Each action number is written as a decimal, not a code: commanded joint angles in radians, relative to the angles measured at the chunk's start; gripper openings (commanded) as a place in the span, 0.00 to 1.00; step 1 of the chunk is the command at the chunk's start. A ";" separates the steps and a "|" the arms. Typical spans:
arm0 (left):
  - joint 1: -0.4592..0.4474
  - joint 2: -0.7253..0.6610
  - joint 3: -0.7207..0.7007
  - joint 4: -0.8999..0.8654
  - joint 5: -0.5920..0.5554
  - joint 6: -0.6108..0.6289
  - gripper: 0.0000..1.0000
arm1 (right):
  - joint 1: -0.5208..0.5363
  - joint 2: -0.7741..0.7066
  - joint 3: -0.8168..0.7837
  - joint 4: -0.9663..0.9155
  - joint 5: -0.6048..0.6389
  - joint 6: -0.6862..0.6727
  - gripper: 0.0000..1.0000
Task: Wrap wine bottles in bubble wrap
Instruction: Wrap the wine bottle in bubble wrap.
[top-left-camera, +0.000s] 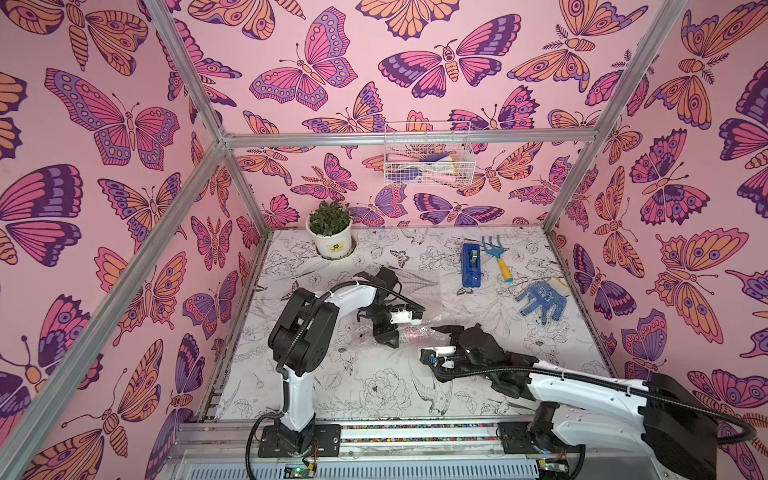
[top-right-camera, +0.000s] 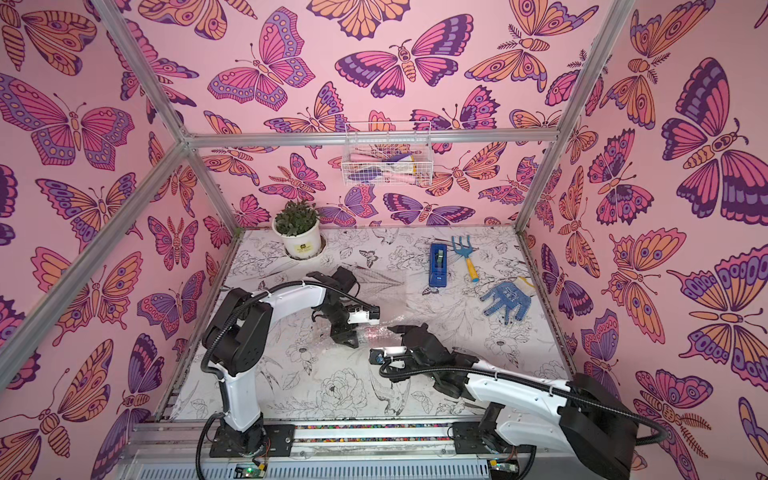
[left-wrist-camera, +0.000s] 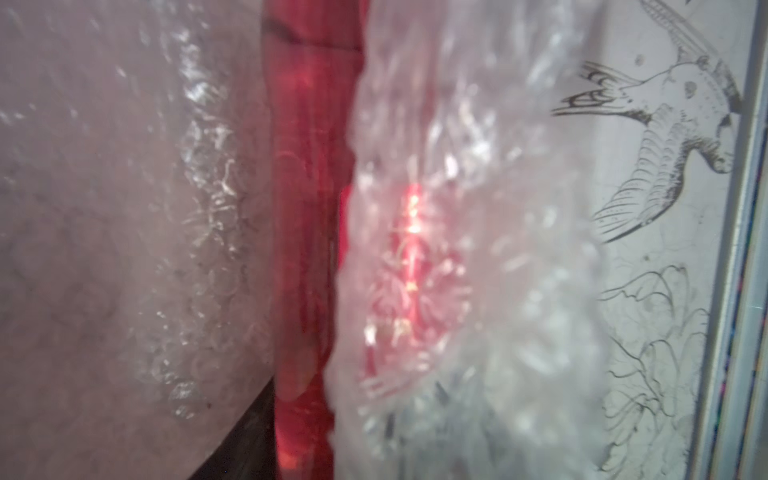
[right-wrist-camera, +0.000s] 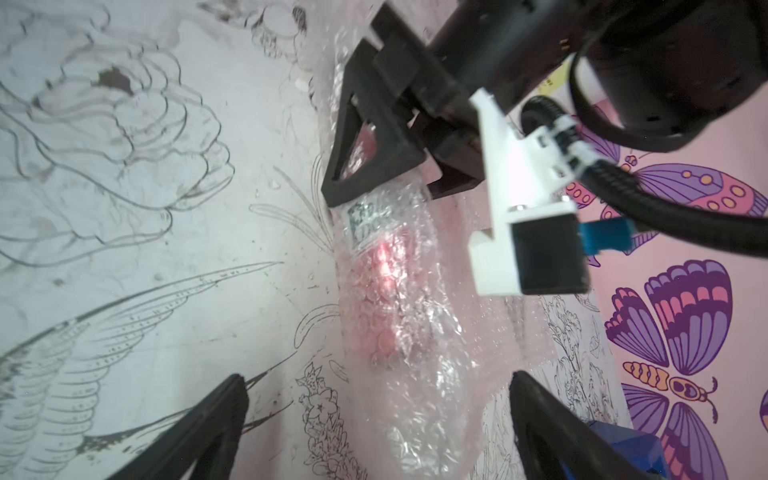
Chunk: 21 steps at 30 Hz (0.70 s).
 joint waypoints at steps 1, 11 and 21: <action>0.000 0.082 0.027 -0.205 0.069 0.020 0.17 | 0.008 0.103 0.023 0.115 0.064 -0.134 0.99; 0.008 0.197 0.116 -0.277 0.029 0.015 0.17 | -0.001 0.377 0.161 0.152 0.038 -0.196 1.00; 0.015 0.205 0.144 -0.282 0.008 0.037 0.31 | -0.082 0.490 0.241 -0.043 -0.081 -0.167 0.93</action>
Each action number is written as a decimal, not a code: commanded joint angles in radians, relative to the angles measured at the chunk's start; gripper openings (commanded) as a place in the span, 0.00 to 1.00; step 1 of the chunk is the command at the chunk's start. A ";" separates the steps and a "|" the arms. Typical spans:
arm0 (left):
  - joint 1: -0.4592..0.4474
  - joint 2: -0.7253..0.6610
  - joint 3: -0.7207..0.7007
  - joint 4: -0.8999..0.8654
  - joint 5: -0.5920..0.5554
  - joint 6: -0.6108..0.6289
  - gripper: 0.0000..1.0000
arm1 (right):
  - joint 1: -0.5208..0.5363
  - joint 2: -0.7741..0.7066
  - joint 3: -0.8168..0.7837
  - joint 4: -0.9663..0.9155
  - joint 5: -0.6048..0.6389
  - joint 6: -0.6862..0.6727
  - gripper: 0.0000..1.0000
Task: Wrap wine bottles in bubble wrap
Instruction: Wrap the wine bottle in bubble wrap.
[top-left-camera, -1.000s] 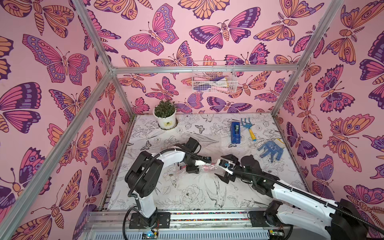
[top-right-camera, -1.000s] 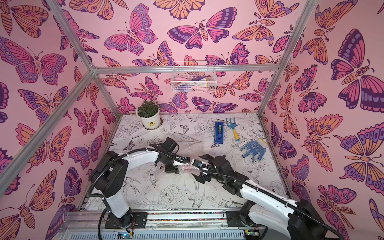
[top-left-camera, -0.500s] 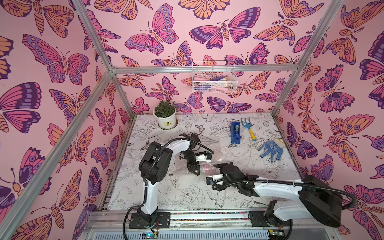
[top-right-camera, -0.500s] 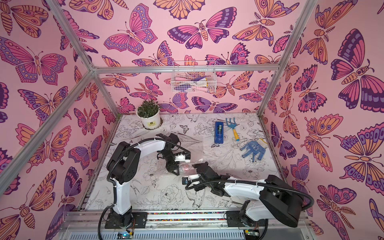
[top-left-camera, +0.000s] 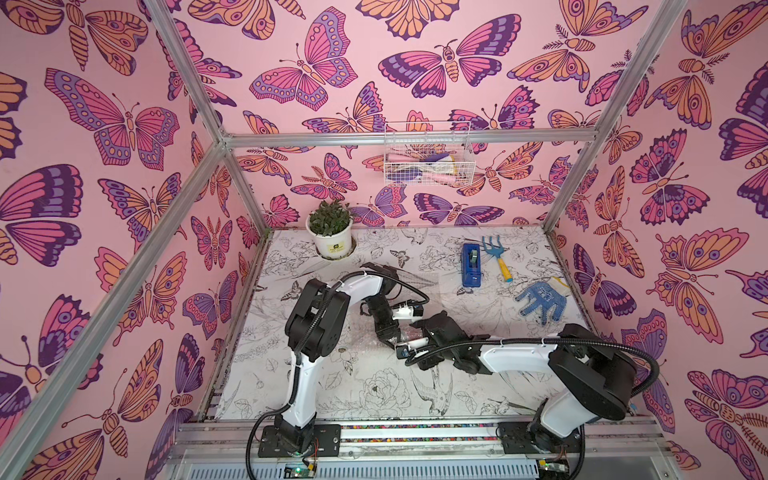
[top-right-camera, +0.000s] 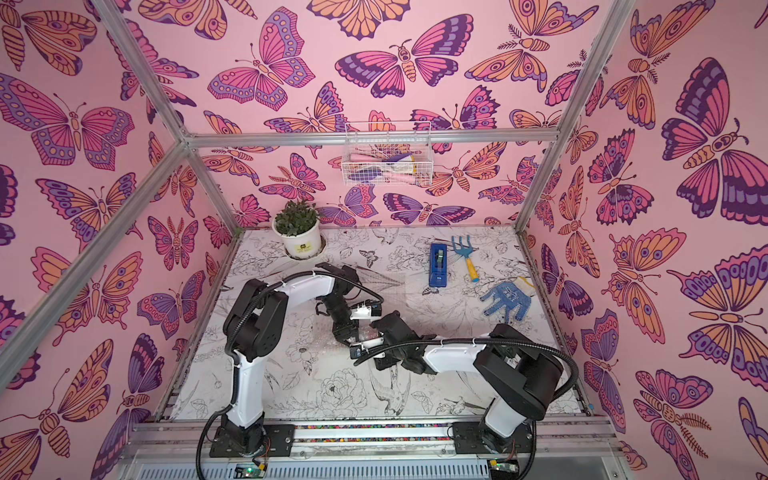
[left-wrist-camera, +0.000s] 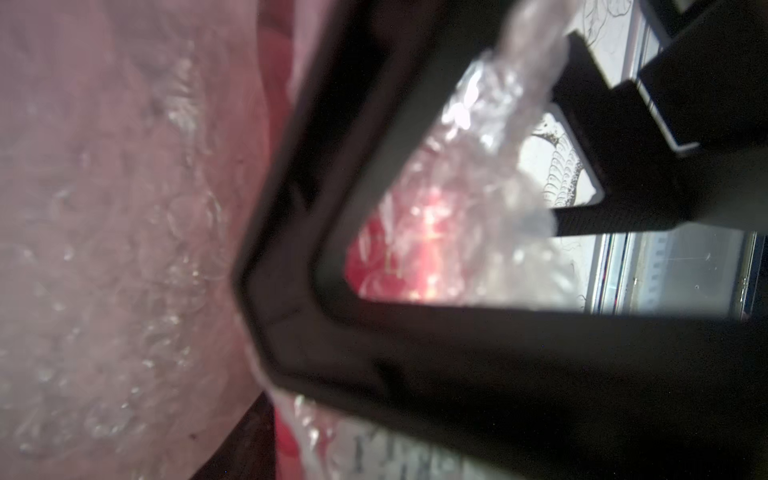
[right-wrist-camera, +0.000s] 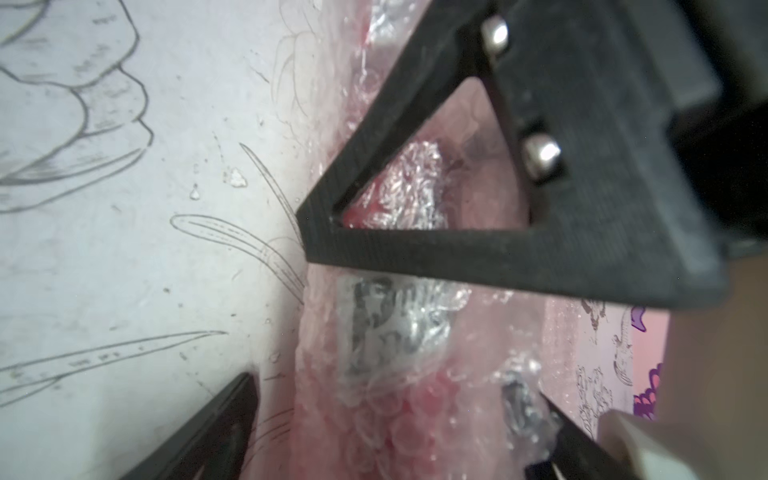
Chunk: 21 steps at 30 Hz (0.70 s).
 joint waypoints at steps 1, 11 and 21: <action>-0.005 0.060 -0.023 -0.055 -0.076 0.031 0.33 | -0.030 0.058 0.031 -0.155 -0.015 -0.014 0.93; 0.009 0.036 -0.004 -0.052 -0.068 0.021 0.53 | -0.061 0.178 0.221 -0.487 -0.026 -0.031 0.86; 0.034 -0.014 -0.007 -0.021 -0.030 0.010 0.72 | -0.070 0.229 0.240 -0.583 0.027 -0.042 0.79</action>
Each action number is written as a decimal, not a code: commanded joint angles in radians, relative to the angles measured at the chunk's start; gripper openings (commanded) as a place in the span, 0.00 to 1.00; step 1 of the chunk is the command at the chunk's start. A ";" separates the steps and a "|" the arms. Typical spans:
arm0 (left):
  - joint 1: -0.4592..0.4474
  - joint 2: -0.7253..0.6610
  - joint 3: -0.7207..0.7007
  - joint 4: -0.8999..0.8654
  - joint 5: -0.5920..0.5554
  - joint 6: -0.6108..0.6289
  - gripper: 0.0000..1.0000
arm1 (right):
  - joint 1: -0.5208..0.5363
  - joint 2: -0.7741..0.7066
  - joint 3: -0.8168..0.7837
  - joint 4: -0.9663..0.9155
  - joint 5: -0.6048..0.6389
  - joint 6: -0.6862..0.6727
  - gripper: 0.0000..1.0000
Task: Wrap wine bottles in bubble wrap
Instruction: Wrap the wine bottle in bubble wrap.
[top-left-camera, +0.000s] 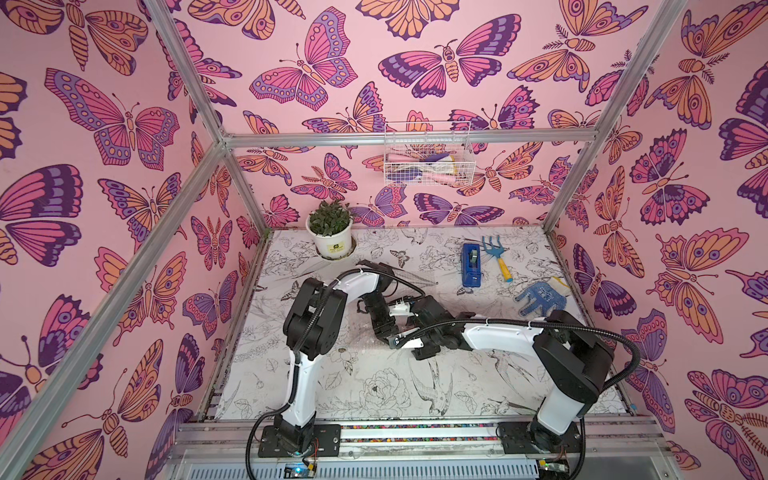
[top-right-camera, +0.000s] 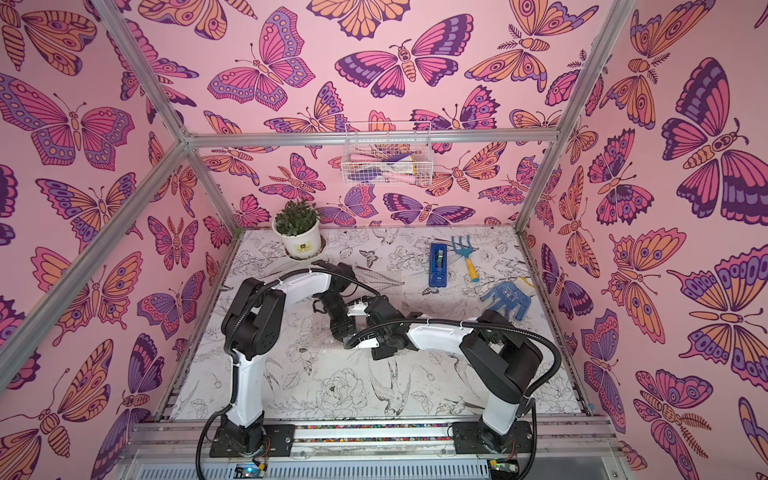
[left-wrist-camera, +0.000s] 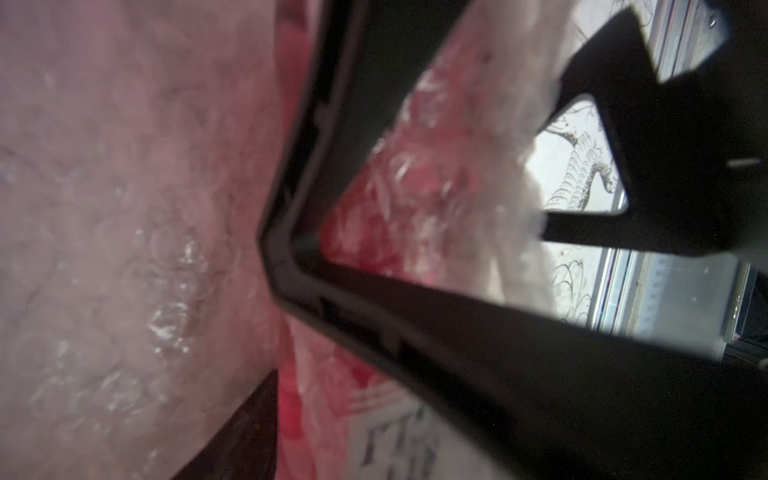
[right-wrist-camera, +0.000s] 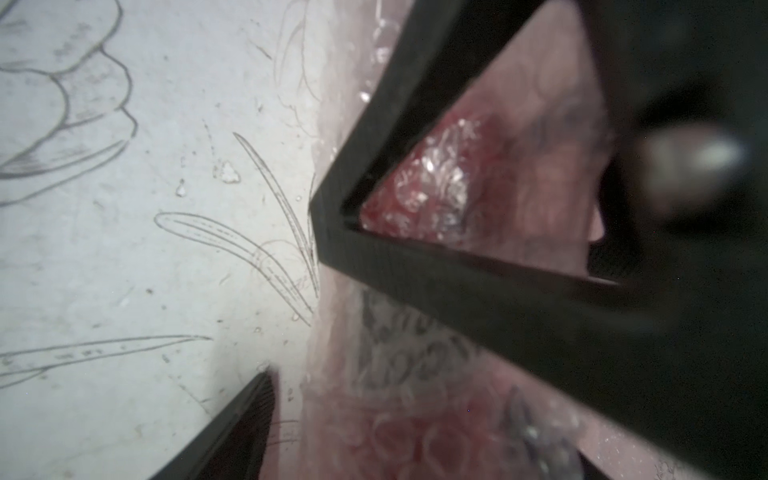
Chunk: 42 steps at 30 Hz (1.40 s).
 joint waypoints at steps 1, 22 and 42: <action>0.004 -0.017 -0.021 -0.008 -0.015 0.046 0.74 | -0.033 0.091 -0.041 -0.189 0.085 -0.014 0.79; 0.180 -0.536 -0.303 0.519 -0.090 -0.248 1.00 | -0.067 0.120 -0.009 -0.237 0.061 -0.004 0.45; -0.115 -1.203 -1.077 1.080 -0.484 0.004 1.00 | -0.199 0.196 0.297 -0.719 -0.275 0.082 0.01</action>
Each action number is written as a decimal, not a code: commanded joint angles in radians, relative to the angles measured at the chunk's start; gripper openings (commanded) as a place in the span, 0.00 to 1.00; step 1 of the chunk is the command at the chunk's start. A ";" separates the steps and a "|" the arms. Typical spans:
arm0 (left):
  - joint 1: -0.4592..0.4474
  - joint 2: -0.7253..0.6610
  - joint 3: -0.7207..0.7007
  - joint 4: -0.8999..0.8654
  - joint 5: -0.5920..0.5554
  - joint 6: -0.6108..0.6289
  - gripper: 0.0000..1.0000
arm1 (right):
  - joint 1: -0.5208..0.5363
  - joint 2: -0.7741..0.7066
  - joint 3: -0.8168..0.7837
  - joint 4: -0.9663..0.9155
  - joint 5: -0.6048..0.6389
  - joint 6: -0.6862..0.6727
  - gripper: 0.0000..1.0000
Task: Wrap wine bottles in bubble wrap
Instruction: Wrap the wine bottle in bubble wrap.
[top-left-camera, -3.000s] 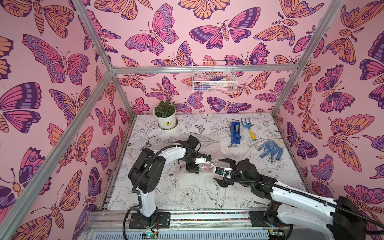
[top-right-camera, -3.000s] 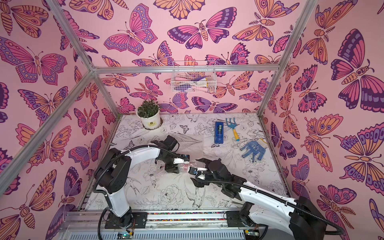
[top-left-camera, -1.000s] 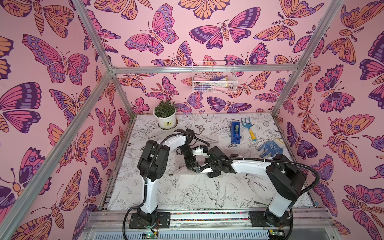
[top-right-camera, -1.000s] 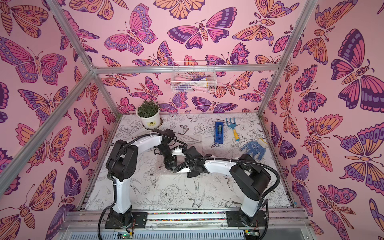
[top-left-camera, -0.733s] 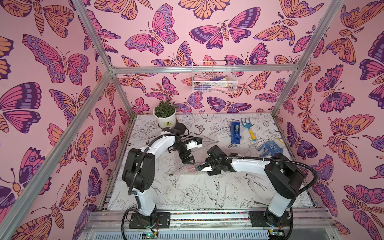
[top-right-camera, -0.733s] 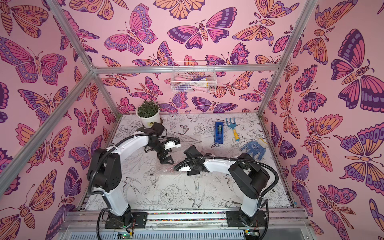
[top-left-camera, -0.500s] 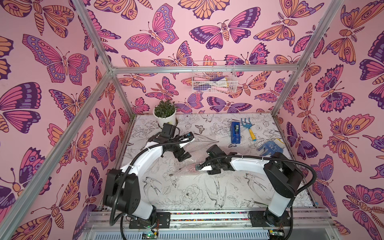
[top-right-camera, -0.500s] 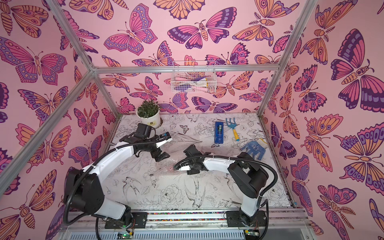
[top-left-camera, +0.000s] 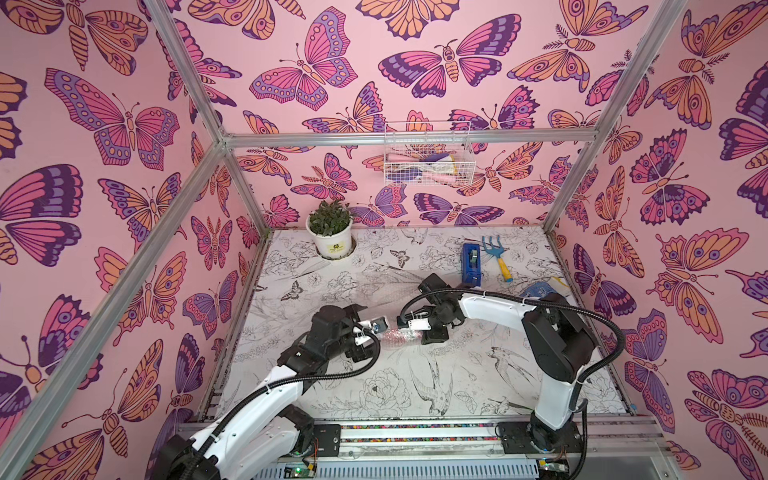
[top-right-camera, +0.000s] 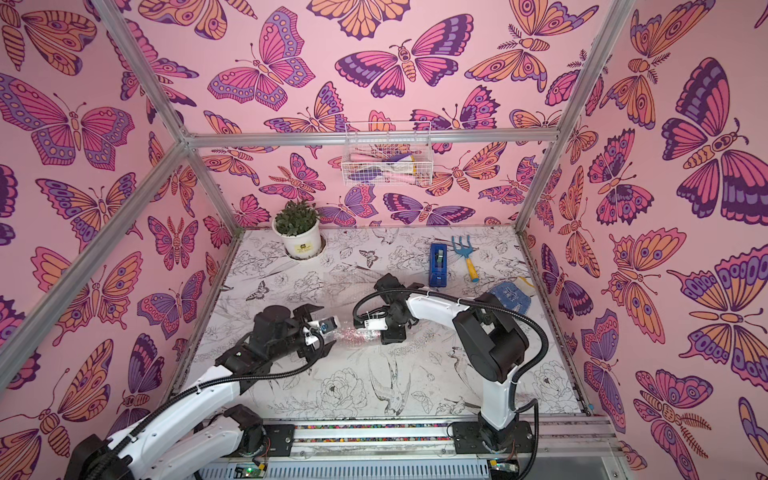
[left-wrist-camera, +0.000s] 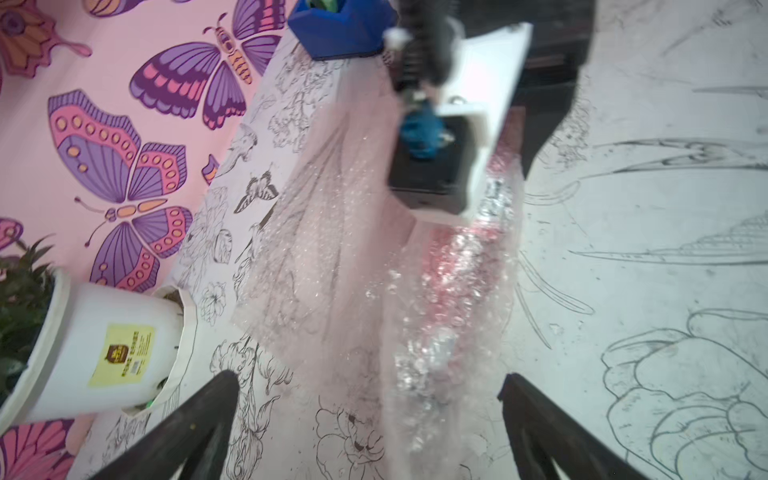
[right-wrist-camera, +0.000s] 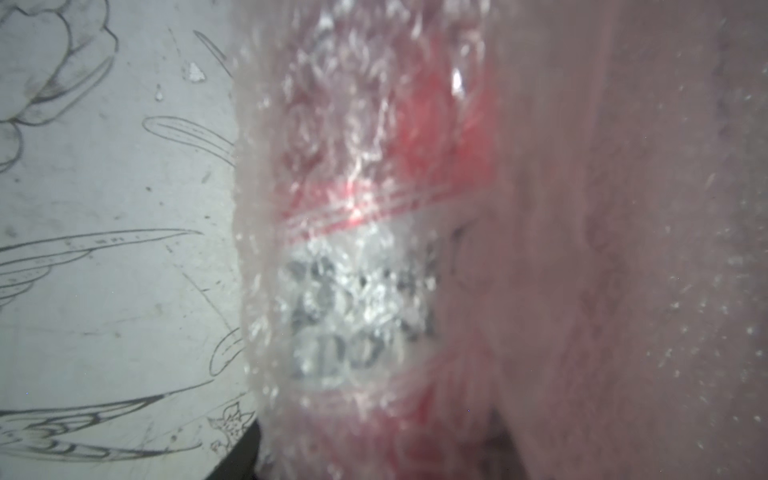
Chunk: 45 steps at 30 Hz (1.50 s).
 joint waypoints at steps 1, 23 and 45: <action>-0.079 0.018 -0.046 0.091 -0.123 0.110 1.00 | -0.023 0.056 0.024 -0.263 -0.069 0.032 0.01; -0.287 0.700 0.078 0.524 -0.159 0.325 0.75 | -0.094 0.114 0.190 -0.408 -0.217 0.047 0.05; -0.187 0.696 0.182 0.003 -0.069 0.190 0.35 | -0.167 -0.246 -0.109 0.080 -0.169 0.284 0.99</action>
